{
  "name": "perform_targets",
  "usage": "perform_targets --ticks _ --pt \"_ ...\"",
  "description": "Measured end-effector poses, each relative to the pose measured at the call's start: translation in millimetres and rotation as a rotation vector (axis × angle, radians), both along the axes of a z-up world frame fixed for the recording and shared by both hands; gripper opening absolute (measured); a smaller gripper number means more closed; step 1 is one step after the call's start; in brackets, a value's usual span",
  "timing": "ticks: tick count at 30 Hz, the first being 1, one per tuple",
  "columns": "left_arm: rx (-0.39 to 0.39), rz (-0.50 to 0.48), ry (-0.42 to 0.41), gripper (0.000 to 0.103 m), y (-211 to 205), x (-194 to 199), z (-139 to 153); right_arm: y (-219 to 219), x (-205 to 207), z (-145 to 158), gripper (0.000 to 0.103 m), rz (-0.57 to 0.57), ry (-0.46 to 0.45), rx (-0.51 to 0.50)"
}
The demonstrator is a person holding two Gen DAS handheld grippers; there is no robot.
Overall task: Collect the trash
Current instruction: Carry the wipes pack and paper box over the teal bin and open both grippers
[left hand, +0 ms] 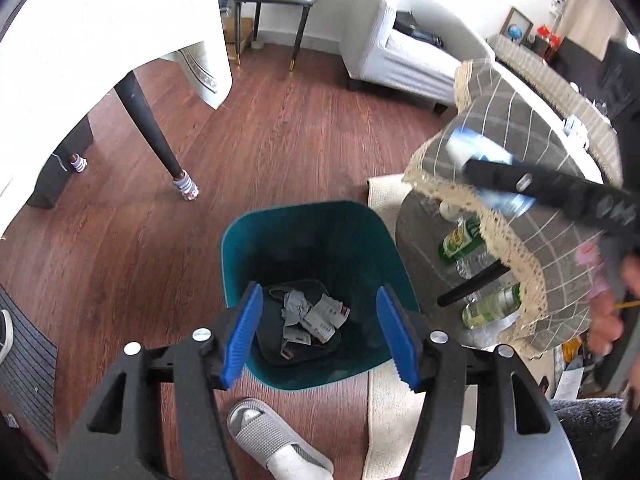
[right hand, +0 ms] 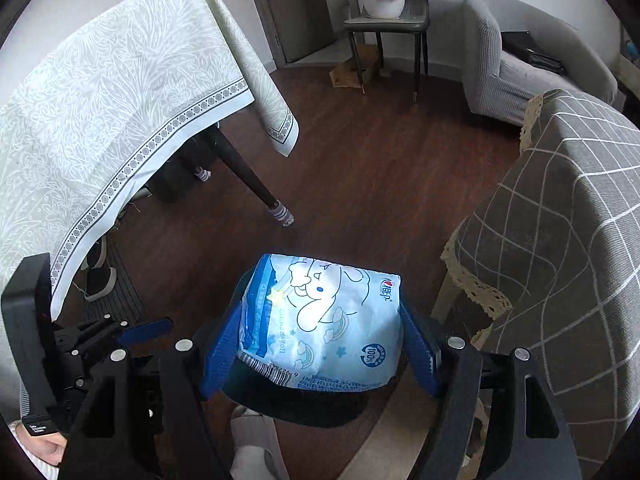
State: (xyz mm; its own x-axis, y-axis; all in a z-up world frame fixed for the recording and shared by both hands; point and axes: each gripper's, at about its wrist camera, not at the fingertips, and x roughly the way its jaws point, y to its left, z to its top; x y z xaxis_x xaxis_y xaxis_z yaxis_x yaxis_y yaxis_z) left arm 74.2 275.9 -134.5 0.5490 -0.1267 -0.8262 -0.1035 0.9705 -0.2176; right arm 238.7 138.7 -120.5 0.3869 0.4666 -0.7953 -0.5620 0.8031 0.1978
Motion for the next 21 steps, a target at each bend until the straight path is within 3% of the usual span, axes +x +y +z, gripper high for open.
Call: perform_targets --ticks 13,21 --pt "-0.019 0.096 -0.125 0.069 32.4 -16.2 40.1 37.6 -3.0 -43.7 0.073 0.069 0.058 -0.118" --pt "-0.016 0.078 -0.193 0.046 32.8 -19.3 65.4 53.8 -15.6 -73.7 0.075 0.154 0.096 -0.222"
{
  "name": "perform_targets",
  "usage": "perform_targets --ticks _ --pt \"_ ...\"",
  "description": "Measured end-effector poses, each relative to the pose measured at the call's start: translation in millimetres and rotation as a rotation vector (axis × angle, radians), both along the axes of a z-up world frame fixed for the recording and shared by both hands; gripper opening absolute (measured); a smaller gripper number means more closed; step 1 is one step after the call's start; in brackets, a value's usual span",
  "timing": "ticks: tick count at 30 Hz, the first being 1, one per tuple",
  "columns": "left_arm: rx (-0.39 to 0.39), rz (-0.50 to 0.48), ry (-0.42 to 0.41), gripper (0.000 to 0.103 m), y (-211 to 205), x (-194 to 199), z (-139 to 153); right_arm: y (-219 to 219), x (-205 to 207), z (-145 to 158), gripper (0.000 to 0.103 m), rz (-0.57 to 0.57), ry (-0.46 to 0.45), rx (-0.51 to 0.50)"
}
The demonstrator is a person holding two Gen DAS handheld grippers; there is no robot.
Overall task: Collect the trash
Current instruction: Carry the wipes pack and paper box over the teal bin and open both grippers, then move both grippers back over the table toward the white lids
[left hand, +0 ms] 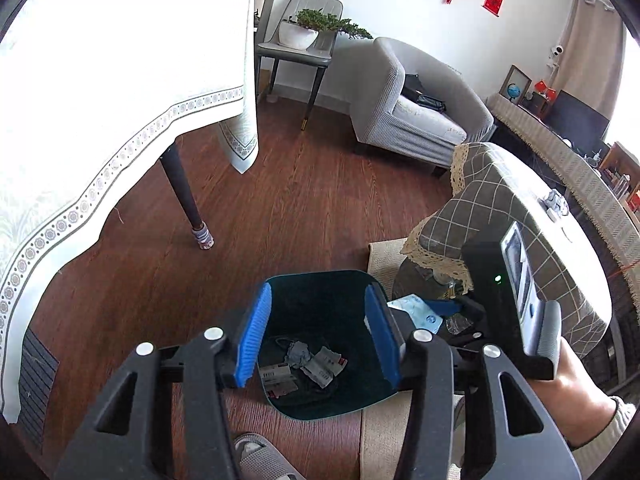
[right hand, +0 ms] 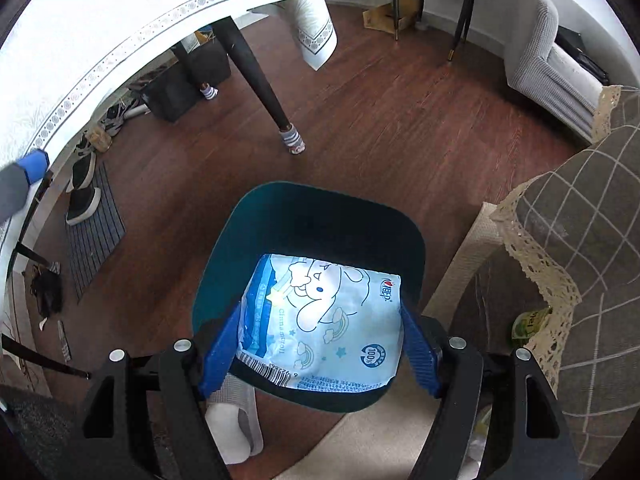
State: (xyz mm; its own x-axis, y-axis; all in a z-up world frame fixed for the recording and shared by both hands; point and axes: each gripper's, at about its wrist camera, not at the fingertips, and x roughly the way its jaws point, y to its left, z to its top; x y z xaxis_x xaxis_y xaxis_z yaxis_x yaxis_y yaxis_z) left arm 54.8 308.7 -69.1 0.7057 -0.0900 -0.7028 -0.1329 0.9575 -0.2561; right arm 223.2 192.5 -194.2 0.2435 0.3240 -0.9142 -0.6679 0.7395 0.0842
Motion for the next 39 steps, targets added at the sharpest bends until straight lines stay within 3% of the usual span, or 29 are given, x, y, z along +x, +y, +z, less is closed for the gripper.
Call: perform_targets --ticks 8,20,24,28,39 --pt "0.004 -0.035 -0.036 0.041 -14.4 1.4 14.8 -8.7 -1.0 -7.5 0.082 0.002 0.038 -0.029" --pt "0.019 -0.059 -0.106 0.041 -45.5 11.2 45.7 -34.5 -6.5 18.0 0.083 0.037 0.015 0.032" --pt "0.024 -0.065 -0.131 0.041 -58.4 14.2 56.4 -46.6 -11.2 36.3 0.083 0.051 -0.032 0.058" --pt "0.046 -0.071 -0.163 0.041 -73.0 17.3 70.2 -60.3 -17.0 59.9 0.075 0.062 -0.101 0.099" --pt "0.039 -0.117 -0.214 0.055 -121.6 38.4 89.5 -124.2 -11.0 116.1 0.072 0.003 -0.284 0.228"
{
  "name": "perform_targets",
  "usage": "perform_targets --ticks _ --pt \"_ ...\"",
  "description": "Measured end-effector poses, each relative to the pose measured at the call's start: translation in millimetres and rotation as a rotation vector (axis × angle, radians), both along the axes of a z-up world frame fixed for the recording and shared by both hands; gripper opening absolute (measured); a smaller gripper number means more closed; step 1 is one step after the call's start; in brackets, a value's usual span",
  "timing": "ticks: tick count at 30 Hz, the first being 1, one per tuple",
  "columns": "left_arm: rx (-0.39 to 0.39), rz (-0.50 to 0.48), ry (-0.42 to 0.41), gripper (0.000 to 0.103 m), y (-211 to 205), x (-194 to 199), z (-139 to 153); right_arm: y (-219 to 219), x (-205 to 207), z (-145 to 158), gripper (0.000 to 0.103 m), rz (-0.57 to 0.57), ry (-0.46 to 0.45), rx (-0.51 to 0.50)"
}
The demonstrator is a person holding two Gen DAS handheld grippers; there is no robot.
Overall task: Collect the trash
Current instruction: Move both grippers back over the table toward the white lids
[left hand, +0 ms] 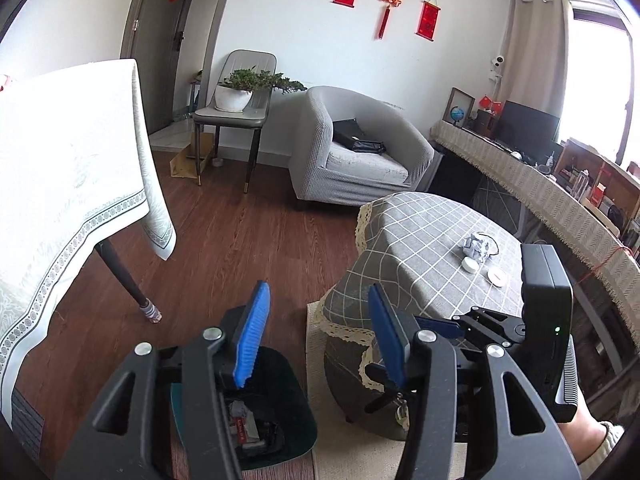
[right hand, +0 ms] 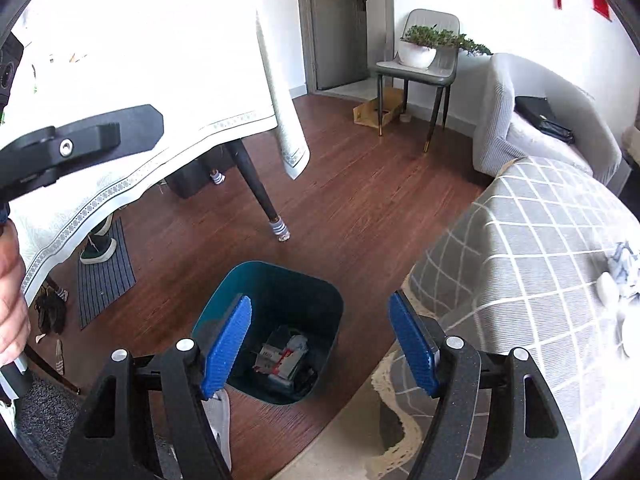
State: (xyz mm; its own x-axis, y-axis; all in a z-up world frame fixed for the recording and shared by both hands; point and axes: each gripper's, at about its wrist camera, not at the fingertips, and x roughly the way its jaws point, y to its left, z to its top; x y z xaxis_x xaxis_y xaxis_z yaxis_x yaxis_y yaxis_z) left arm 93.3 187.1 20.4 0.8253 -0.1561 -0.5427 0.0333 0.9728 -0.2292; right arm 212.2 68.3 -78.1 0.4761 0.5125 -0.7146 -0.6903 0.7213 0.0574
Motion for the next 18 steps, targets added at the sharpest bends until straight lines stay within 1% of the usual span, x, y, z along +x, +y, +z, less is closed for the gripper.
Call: perform_targets --ticks 8,12,18 --pt "0.044 -0.063 0.004 0.065 -49.0 29.3 -3.0 -48.9 21.6 13.2 0.072 -0.062 -0.013 0.006" --pt "0.07 -0.092 0.016 0.065 -73.5 43.6 -8.6 -73.2 32.4 17.5 0.072 -0.103 -0.017 0.016" --pt "0.068 -0.141 0.027 0.066 -105.3 67.6 -12.4 -114.3 49.1 16.3 0.072 -0.164 -0.031 -0.01"
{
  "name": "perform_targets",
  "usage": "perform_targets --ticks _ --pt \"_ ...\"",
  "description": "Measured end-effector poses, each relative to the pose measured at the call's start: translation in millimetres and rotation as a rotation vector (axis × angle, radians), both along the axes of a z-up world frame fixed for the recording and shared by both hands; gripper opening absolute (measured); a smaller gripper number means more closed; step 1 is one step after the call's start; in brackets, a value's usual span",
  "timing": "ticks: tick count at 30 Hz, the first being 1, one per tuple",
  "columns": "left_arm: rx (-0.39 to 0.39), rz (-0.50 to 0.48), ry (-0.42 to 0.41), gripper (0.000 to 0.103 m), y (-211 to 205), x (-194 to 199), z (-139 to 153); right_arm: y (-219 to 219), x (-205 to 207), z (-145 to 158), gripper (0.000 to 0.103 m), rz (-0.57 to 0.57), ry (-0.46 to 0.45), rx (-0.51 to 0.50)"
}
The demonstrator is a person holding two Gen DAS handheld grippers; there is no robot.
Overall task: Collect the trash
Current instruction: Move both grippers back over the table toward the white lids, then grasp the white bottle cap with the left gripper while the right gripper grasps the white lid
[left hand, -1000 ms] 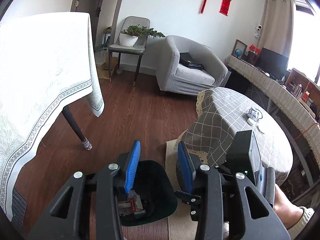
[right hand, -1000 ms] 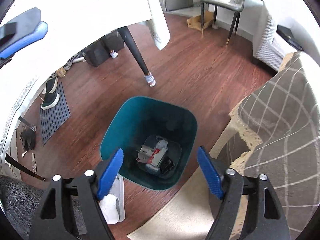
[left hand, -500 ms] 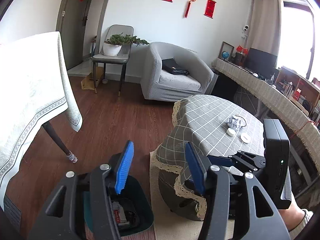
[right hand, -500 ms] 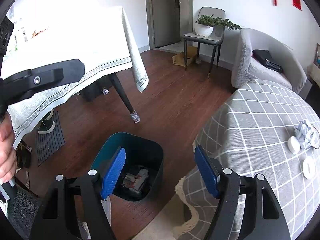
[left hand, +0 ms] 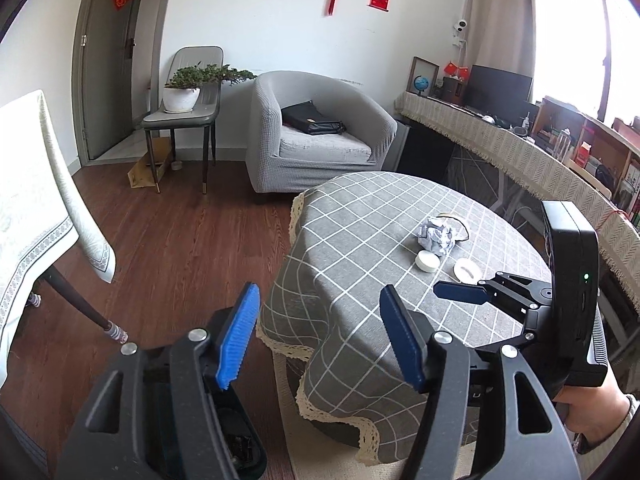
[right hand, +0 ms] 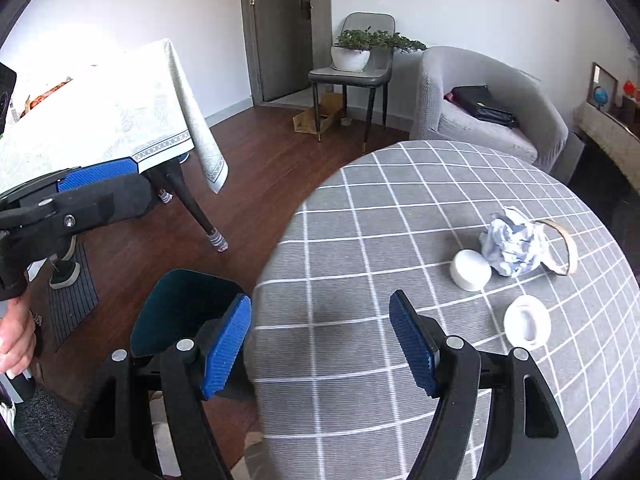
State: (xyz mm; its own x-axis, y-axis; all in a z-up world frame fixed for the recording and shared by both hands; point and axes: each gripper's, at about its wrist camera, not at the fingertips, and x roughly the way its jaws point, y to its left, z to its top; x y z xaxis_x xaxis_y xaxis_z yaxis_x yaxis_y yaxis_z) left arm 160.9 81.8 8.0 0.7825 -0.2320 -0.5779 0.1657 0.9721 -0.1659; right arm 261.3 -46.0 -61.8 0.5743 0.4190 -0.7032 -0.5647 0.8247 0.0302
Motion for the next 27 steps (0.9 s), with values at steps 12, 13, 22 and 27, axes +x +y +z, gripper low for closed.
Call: perform_targets --ticks 12,13,22,27 --pt "0.01 -0.083 0.069 0.068 -57.8 49.6 -21.4 -79.5 32.8 5.1 0.071 -0.109 -0.005 0.0" --pt "0.015 -0.087 0.072 0.068 -62.2 52.8 -22.6 -86.5 35.7 4.4 0.07 -0.118 -0.003 -0.003" --pt "0.048 -0.145 0.105 0.071 -95.8 76.9 -36.7 -113.2 59.9 -12.4 0.052 -0.132 0.074 -0.035" --pt "0.059 -0.174 0.119 0.072 -110.5 85.4 -42.9 -114.4 60.3 -11.1 0.044 -0.112 0.081 -0.044"
